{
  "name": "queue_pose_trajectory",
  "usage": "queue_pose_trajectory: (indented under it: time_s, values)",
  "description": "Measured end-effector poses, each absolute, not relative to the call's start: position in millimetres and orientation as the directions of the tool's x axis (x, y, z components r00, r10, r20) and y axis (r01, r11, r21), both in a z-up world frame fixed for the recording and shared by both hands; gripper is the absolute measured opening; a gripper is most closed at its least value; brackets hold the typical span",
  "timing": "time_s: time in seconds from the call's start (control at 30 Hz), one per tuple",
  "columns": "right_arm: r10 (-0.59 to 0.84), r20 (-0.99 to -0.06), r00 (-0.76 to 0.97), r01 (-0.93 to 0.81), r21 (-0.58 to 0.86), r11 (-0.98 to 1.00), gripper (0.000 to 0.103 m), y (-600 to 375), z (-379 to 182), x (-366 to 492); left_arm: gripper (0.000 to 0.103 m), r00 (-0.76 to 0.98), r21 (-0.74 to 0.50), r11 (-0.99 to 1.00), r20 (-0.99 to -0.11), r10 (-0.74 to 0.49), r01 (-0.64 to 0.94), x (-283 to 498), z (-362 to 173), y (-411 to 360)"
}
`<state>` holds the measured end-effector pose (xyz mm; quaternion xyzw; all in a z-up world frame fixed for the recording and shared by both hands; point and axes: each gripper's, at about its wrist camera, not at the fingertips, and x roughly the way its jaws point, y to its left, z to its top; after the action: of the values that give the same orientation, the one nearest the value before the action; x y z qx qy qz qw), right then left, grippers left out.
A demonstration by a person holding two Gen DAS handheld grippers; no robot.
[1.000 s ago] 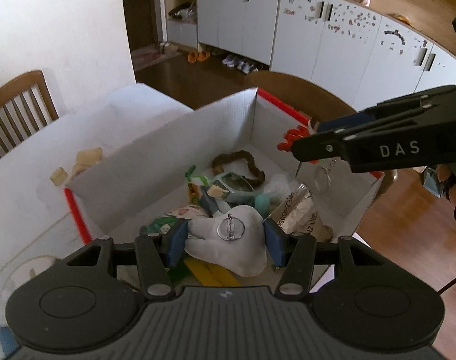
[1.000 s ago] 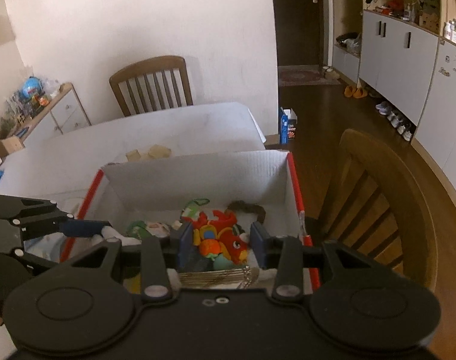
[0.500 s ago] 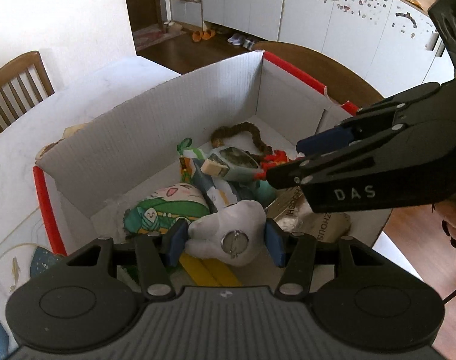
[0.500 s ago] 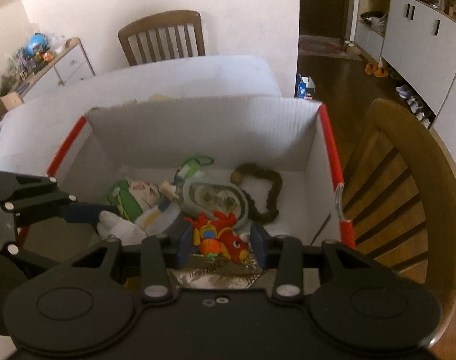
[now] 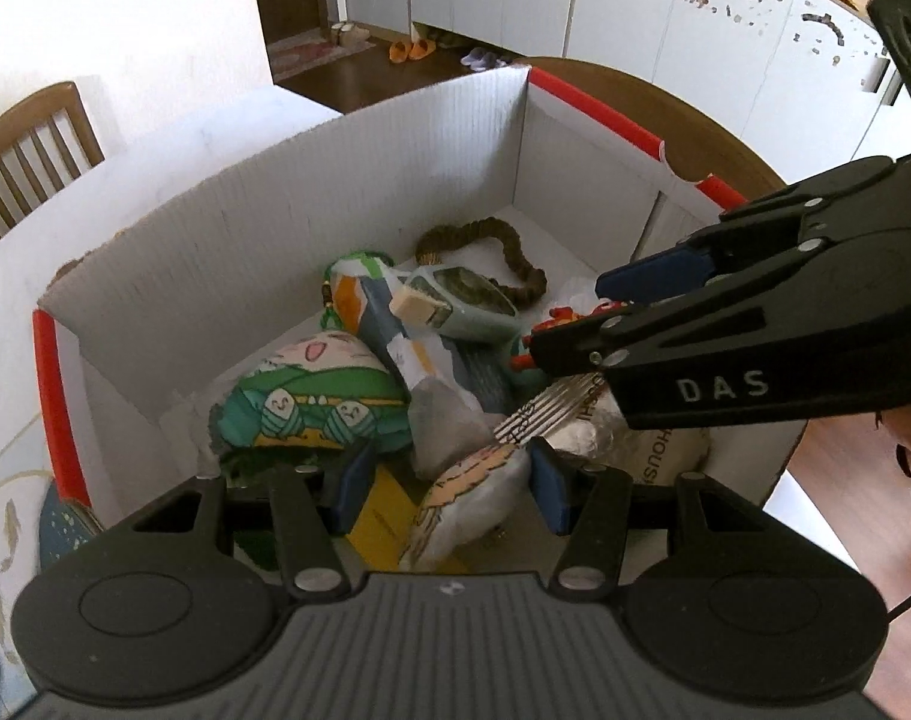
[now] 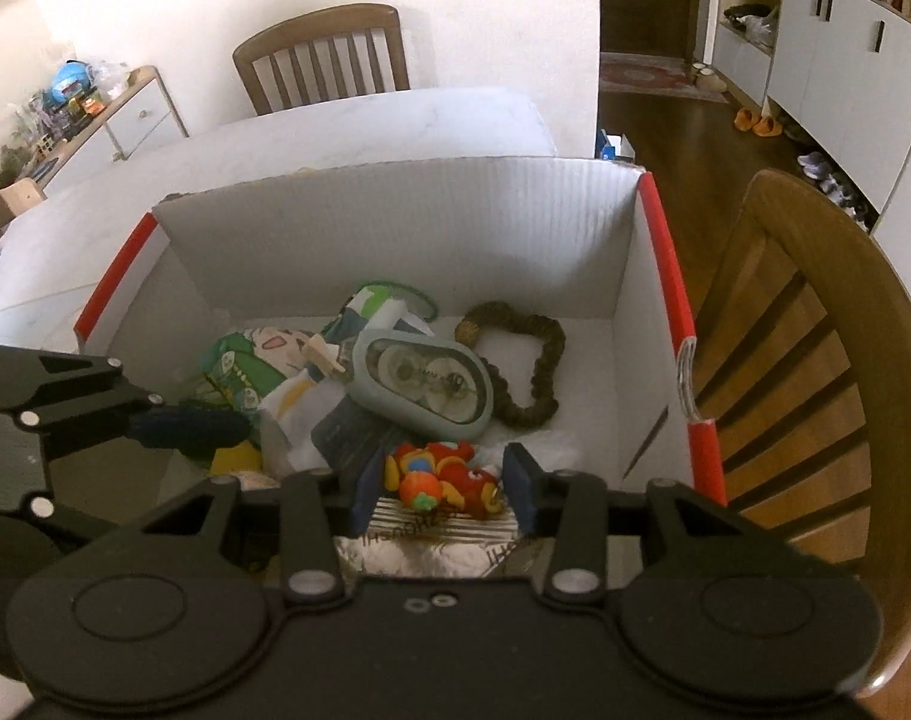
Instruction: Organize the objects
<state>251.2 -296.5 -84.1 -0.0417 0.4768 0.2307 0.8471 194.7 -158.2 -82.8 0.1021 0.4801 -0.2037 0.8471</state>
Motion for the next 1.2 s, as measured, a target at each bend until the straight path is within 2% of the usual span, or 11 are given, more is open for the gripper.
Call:
queue_pose_trajectory:
  time_s: [0.27,0.4,0.63,0.83,0.9,1.13,1.2]
  values:
    - [0.375,-0.808,0.454,-0.435,0.167,0.885,0.056,-299,-74,244,0.063,0.460,-0.060,0.910,-0.848,-0.264,0.411,192,-78,-153]
    - [0.386,-0.798,0.463,-0.436,0.174,0.883,0.059,-302,-67,237,0.075,0.478,-0.071,0.914,-0.835,-0.273,0.399,187,-71,-148]
    - [0.408,-0.766,0.496,-0.439,0.184,0.879,0.064,-303,-50,222,0.075,0.513,-0.067,0.912,-0.809,-0.287,0.406,176,-55,-139]
    - [0.430,-0.714,0.553,-0.431,0.197,0.880,0.074,-302,-30,201,0.075,0.533,-0.080,0.904,-0.784,-0.318,0.421,167,-38,-125]
    - [0.430,-0.698,0.573,-0.419,0.201,0.886,0.076,-301,-23,194,0.084,0.539,-0.092,0.900,-0.773,-0.334,0.426,163,-32,-117]
    - [0.430,-0.651,0.625,-0.393,0.213,0.894,0.086,-294,-8,167,0.084,0.560,-0.105,0.890,-0.743,-0.367,0.445,148,-12,-94]
    - [0.430,-0.638,0.639,-0.390,0.214,0.896,0.088,-290,-5,158,0.087,0.571,-0.096,0.887,-0.733,-0.369,0.451,142,-7,-88]
